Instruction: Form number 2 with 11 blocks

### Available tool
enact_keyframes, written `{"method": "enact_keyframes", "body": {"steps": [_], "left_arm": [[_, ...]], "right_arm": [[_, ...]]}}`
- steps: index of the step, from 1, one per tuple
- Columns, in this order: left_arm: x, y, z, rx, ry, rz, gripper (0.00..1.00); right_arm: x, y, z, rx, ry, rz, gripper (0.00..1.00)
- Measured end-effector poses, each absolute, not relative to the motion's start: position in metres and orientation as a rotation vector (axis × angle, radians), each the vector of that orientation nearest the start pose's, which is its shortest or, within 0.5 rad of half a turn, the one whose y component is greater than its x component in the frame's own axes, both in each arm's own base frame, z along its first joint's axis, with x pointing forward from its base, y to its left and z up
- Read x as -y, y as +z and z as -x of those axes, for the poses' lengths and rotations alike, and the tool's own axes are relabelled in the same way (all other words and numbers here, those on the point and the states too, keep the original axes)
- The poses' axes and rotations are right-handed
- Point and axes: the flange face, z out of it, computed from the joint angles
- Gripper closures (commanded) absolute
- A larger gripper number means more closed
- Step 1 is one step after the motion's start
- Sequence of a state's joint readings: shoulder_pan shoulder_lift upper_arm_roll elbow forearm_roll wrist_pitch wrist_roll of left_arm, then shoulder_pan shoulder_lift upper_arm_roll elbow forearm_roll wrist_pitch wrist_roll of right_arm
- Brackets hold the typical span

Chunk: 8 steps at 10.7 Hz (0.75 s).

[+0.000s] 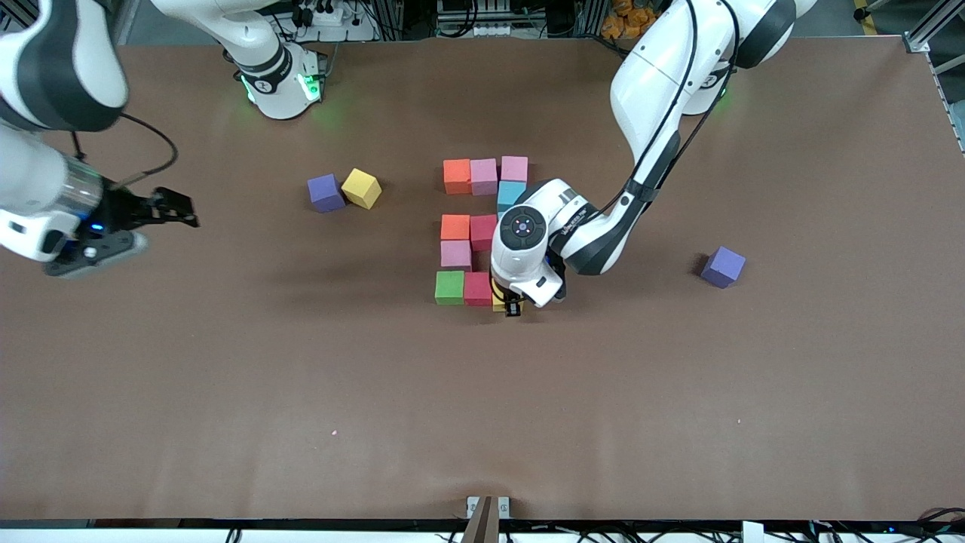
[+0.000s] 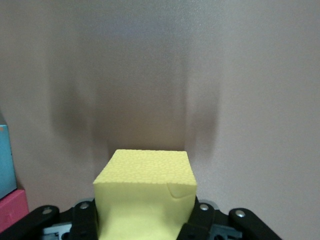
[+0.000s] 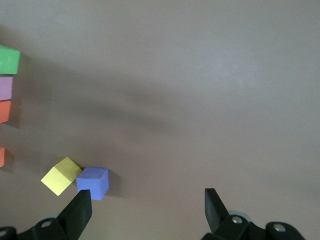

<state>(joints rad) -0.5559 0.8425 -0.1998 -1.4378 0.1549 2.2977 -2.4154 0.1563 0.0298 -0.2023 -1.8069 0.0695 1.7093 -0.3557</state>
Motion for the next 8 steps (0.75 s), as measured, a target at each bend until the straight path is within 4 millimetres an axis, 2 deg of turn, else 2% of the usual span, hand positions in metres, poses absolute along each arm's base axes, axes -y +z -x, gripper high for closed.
{"method": "enact_keyframes", "body": {"steps": [2,3,5,8], "left_arm": [[0.473,0.198,-0.553,-2.262,-0.041,-2.128,0.39],[0.471,0.198,-0.555,-2.263,-0.038,-2.132,0.38],[0.469,0.196,-0.554,-2.25,-0.036,-2.176,0.38],[0.47,0.195,-0.552,-2.242,-0.036,-2.191,0.36]], "right_arm": [[0.048,0.523,-0.551,0.313,0.124,3.039,0.0],[0.05,0.532,-0.548,0.23,0.103,3.051,0.0],[0.039,0.553,-0.546,0.106,0.061,3.092,0.0],[0.031,0.6,-0.546,0.039,-0.025,3.143,0.0]]}}
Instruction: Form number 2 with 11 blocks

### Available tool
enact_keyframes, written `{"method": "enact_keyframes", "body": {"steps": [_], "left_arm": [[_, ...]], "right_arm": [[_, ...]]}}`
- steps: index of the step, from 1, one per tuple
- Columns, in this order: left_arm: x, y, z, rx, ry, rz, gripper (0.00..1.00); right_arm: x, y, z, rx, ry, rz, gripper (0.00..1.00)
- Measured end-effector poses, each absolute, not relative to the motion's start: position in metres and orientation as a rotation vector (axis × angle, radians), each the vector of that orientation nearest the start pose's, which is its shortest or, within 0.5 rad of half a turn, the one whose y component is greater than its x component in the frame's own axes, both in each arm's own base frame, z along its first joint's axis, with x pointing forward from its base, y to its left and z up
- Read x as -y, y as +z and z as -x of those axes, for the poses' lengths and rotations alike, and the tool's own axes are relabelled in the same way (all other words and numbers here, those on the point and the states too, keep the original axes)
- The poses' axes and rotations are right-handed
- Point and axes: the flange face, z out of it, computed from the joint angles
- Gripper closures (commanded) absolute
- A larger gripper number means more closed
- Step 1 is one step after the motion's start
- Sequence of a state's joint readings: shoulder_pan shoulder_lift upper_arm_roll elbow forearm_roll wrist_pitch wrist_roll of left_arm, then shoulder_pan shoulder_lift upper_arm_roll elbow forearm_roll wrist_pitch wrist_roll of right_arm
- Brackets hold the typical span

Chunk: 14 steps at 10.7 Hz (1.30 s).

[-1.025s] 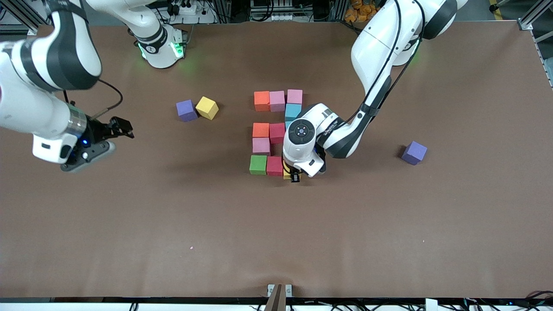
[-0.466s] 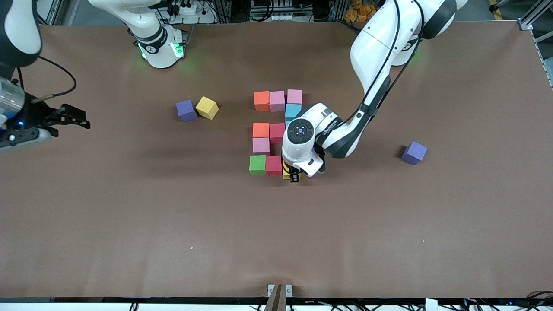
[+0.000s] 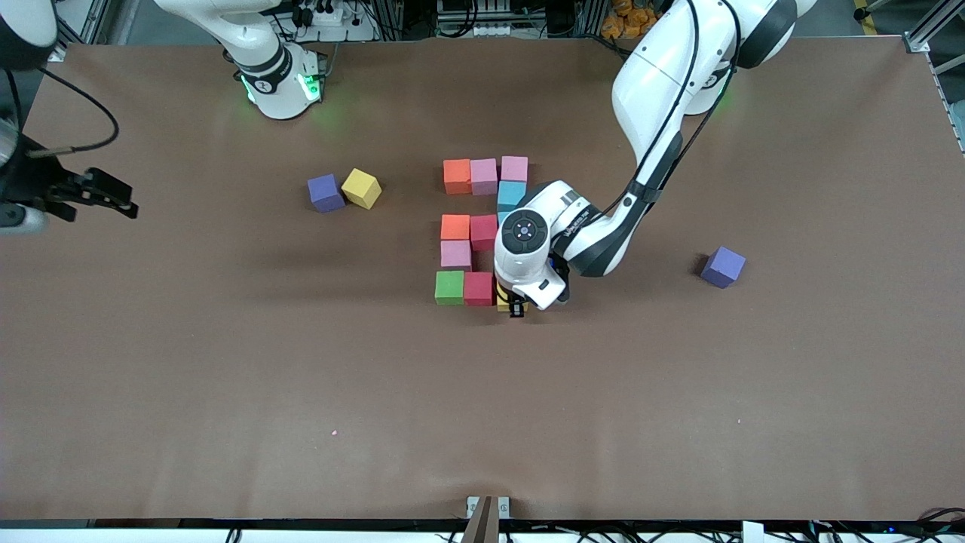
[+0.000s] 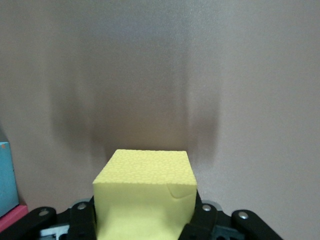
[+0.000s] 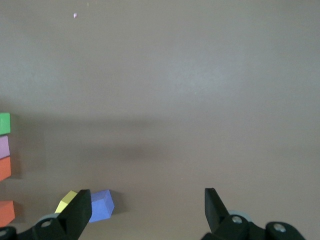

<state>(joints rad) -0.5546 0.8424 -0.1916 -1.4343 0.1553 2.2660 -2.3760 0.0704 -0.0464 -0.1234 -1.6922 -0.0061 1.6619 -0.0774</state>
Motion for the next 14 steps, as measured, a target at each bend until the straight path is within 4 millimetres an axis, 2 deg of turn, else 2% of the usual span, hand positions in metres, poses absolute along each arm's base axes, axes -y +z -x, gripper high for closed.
{"method": "enact_keyframes", "body": {"steps": [2,4,7,9,12,14], "left_arm": [[0.471,0.195,-0.551,-2.239,-0.036,-2.195,0.35],[0.473,0.195,-0.55,-2.236,-0.037,-2.198,0.34],[0.475,0.195,-0.548,-2.232,-0.037,-2.202,0.28],[0.475,0.195,-0.548,-2.232,-0.038,-2.202,0.0],[0.476,0.198,-0.549,-2.227,-0.037,-2.2,0.0],[0.478,0.217,-0.555,-2.216,-0.03,-2.179,0.0]], "right_arm": [[0.032,0.625,-0.547,0.053,-0.094,3.202,0.0],[0.028,0.641,-0.546,0.062,-0.125,3.216,0.0],[0.024,0.641,-0.547,0.074,-0.124,3.217,0.0],[0.024,0.639,-0.548,0.074,-0.119,3.217,0.0],[0.017,0.638,-0.549,0.094,-0.114,3.217,0.0],[0.004,0.634,-0.551,0.133,-0.104,3.215,0.0]]}}
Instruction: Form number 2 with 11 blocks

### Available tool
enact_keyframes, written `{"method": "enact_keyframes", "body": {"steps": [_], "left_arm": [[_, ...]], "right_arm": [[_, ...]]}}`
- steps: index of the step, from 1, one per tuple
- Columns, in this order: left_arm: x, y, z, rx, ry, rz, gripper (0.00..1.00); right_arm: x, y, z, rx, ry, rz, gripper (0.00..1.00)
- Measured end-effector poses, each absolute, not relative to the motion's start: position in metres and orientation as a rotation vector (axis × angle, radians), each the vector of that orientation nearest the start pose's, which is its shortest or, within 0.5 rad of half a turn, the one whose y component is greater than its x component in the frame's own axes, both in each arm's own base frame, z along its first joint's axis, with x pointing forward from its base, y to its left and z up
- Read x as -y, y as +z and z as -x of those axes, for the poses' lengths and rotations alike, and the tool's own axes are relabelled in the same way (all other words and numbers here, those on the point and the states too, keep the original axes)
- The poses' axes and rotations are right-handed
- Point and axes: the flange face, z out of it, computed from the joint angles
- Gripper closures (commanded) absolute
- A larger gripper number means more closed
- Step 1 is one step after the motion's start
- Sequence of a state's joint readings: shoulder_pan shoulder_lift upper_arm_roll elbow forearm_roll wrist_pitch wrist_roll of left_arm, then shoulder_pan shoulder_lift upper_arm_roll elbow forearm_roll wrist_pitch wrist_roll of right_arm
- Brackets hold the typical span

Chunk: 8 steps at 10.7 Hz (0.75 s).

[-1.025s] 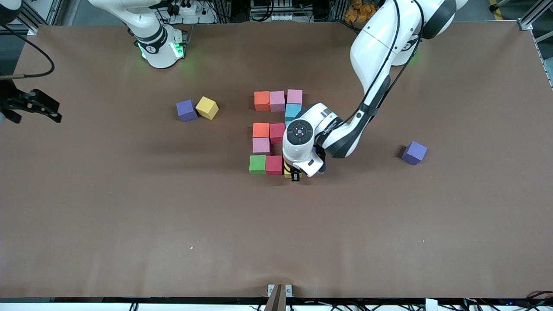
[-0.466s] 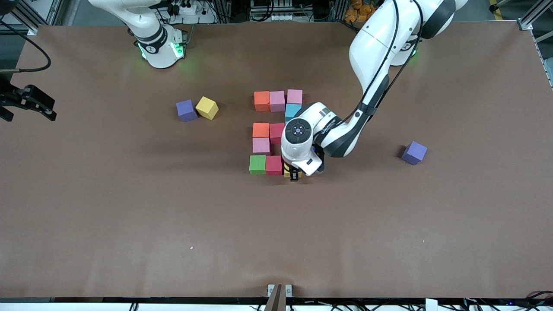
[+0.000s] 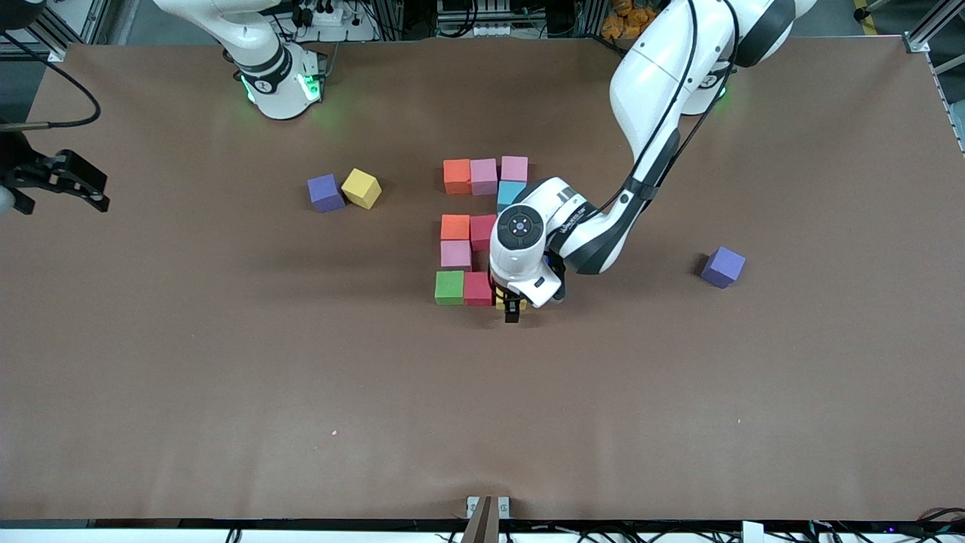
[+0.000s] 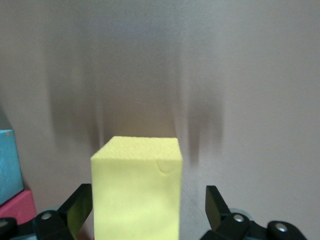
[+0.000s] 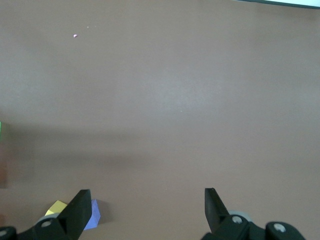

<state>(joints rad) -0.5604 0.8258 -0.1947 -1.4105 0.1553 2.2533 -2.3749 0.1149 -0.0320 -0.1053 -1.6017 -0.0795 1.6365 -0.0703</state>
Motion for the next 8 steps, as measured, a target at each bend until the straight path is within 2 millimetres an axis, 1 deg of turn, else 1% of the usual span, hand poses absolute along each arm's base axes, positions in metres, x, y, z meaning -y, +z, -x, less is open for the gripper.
{"method": "enact_keyframes", "body": {"steps": [1,2,3,4,5,6,8], "left_arm": [[0.477,0.235,-0.559,-2.21,-0.022,-2.166,0.0],[0.475,0.262,-0.563,-2.196,-0.008,-2.158,0.0],[0.471,0.287,-0.567,-2.17,0.005,-2.167,0.0],[0.463,0.311,-0.573,-2.136,0.02,-2.184,0.0],[0.45,0.334,-0.58,-2.093,0.031,-2.213,0.0],[0.433,0.351,-0.589,-2.042,0.026,-2.263,0.0],[0.387,0.373,-0.611,-1.916,0.021,-2.406,0.0]], "right_arm": [[-0.001,0.631,-0.553,0.144,-0.097,3.215,0.0],[-0.002,0.628,-0.555,0.147,-0.091,3.216,0.0],[-0.001,0.628,-0.555,0.145,-0.089,3.216,0.0],[0.0,0.628,-0.555,0.141,-0.091,3.216,0.0],[0.001,0.629,-0.556,0.138,-0.1,3.216,0.0],[0.003,0.63,-0.557,0.132,-0.116,3.215,0.0],[0.01,0.63,-0.557,0.111,-0.128,3.212,0.0]]}}
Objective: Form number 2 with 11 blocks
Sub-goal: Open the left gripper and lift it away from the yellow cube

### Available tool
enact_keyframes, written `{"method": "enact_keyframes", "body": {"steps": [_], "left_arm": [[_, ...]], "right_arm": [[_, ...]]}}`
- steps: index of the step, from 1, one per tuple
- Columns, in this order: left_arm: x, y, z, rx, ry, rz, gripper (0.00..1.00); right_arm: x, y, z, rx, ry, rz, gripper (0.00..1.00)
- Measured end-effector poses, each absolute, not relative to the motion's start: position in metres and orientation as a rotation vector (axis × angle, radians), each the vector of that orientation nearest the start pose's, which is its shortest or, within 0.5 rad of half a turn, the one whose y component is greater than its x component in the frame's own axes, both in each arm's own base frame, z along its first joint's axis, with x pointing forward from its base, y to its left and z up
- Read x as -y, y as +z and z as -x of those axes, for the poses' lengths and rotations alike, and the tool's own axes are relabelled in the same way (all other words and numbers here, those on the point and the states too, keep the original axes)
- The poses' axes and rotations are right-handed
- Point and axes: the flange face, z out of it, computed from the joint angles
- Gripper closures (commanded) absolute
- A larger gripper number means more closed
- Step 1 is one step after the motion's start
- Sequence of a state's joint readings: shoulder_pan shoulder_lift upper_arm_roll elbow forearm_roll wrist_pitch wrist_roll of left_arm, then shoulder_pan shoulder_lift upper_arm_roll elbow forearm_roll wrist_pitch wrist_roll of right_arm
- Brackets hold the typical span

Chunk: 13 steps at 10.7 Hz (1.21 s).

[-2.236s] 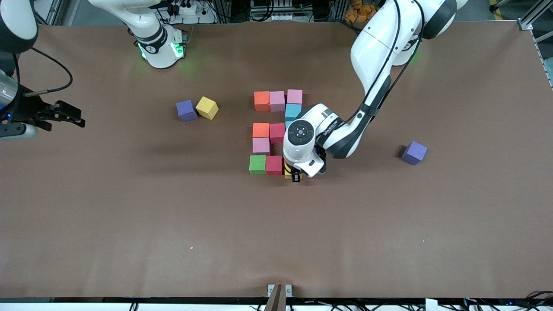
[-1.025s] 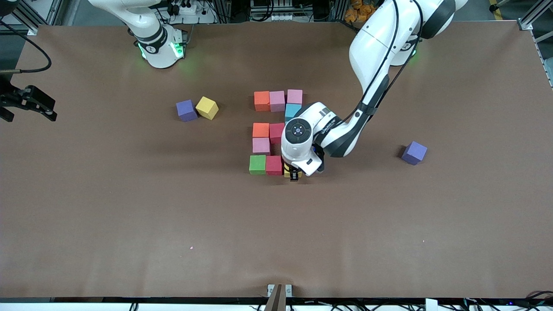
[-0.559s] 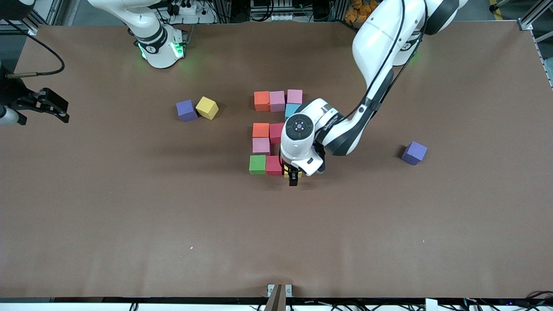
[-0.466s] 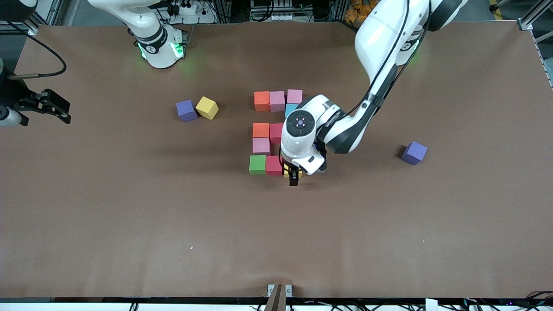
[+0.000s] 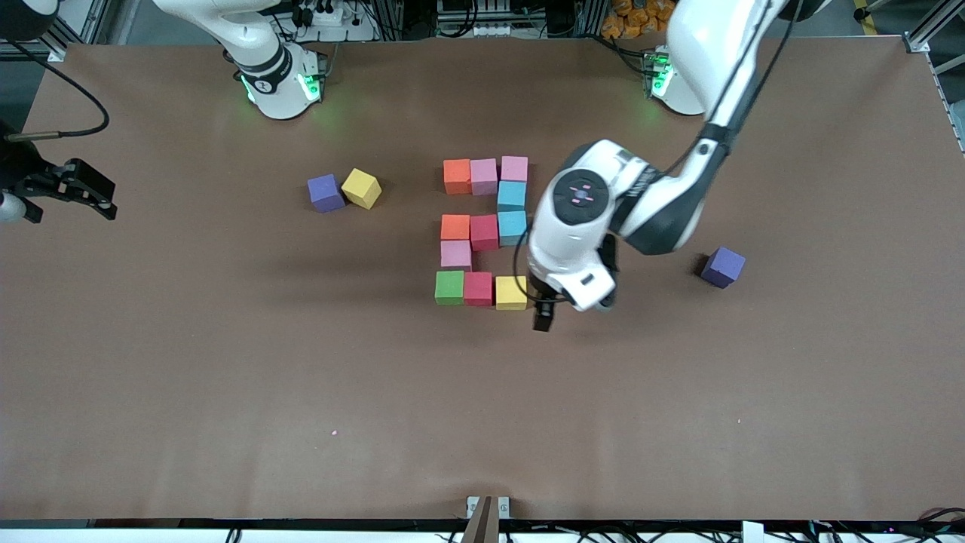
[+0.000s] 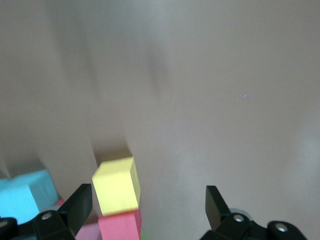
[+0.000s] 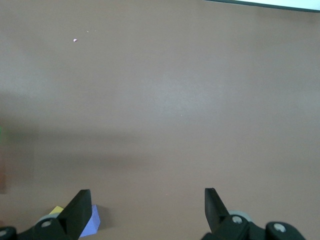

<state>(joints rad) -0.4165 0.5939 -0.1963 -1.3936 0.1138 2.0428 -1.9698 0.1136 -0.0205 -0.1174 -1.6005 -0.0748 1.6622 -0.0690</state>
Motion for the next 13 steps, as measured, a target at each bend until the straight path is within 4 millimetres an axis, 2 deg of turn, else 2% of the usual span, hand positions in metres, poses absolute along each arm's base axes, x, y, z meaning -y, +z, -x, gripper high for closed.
{"method": "enact_keyframes", "body": {"steps": [4,6,8,10,13], "left_arm": [[0.295,0.409,-0.649,1.616,-0.054,2.75,0.0],[0.249,0.43,-0.659,1.391,-0.055,2.846,0.0],[0.207,0.449,-0.663,1.132,-0.036,2.929,0.0],[0.171,0.474,-0.659,0.915,0.0,2.973,0.0],[0.134,0.524,-0.644,0.631,-0.011,3.03,0.0]], "right_arm": [[0.016,0.631,-0.557,0.09,-0.134,3.202,0.0],[0.018,0.63,-0.557,0.074,-0.131,3.174,0.0],[0.018,0.629,-0.556,0.12,-0.11,3.15,0.0],[0.018,0.629,-0.556,0.149,-0.109,3.144,0.0],[0.01,0.628,-0.556,0.176,-0.1,3.14,0.0]]}}
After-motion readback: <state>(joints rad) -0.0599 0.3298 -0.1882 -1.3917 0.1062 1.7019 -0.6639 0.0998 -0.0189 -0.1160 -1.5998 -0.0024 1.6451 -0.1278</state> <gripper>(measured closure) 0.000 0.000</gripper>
